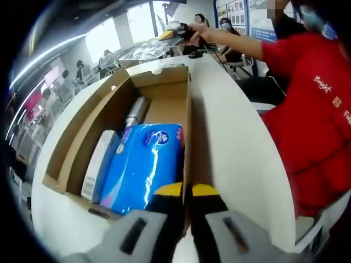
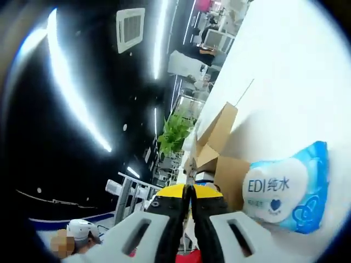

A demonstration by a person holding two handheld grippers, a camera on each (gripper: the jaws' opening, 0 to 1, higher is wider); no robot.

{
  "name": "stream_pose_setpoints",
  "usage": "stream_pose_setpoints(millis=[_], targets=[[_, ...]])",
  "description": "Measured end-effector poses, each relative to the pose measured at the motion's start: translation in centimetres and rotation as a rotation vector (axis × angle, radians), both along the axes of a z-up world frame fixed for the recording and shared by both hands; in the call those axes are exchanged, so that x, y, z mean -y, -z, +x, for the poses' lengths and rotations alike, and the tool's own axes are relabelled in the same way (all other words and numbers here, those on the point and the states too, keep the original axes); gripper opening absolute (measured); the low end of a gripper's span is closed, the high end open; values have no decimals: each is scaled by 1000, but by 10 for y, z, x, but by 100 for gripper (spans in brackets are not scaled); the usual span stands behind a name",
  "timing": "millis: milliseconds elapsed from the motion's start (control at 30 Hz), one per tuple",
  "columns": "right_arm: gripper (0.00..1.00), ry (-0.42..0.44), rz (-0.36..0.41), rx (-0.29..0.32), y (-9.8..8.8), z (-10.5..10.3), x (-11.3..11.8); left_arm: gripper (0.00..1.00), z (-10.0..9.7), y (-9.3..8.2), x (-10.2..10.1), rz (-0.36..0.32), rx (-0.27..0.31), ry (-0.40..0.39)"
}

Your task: Operate the shoe box by opening the lid, removing the specified soft item, and placing it in the target area until the item is outside and the box remains undamaged.

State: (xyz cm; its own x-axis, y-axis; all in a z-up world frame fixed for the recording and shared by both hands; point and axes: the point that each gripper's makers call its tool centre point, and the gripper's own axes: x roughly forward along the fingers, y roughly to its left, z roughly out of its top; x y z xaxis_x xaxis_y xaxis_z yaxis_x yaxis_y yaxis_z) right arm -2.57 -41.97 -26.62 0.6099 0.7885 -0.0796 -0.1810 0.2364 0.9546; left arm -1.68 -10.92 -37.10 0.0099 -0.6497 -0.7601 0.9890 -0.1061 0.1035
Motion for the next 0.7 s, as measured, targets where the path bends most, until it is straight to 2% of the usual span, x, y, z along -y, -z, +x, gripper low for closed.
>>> stream_pose_setpoints(millis=[100, 200, 333, 400, 467, 533, 700], targets=[[2, 57, -7, -10, 3, -1, 6, 2, 0, 0, 0, 2, -3, 0], [2, 43, 10, -28, 1, -15, -11, 2, 0, 0, 0, 2, -3, 2], [2, 17, -12, -46, 1, -35, -19, 2, 1, 1, 0, 0, -1, 1], [2, 0, 12, -59, -1, -44, -23, 2, -1, -1, 1, 1, -1, 1], [2, -11, 52, -30, -10, -49, -25, 2, 0, 0, 0, 3, -2, 0], [2, -15, 84, -35, -15, -52, -26, 2, 1, 1, -1, 2, 2, 0], [2, -54, 29, -58, -9, -61, -32, 2, 0, 0, 0, 2, -1, -2]])
